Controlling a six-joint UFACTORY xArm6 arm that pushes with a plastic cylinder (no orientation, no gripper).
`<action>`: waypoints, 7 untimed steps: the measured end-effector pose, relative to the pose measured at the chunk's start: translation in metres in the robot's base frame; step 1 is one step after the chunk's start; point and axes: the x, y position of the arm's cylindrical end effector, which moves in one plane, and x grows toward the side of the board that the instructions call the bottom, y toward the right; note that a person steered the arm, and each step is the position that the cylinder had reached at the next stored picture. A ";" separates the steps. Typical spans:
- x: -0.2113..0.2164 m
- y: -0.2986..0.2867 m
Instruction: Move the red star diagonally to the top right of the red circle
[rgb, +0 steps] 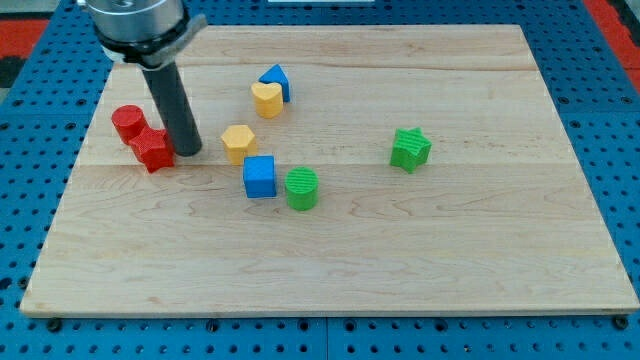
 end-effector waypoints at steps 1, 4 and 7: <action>0.026 0.019; -0.006 -0.079; -0.008 -0.084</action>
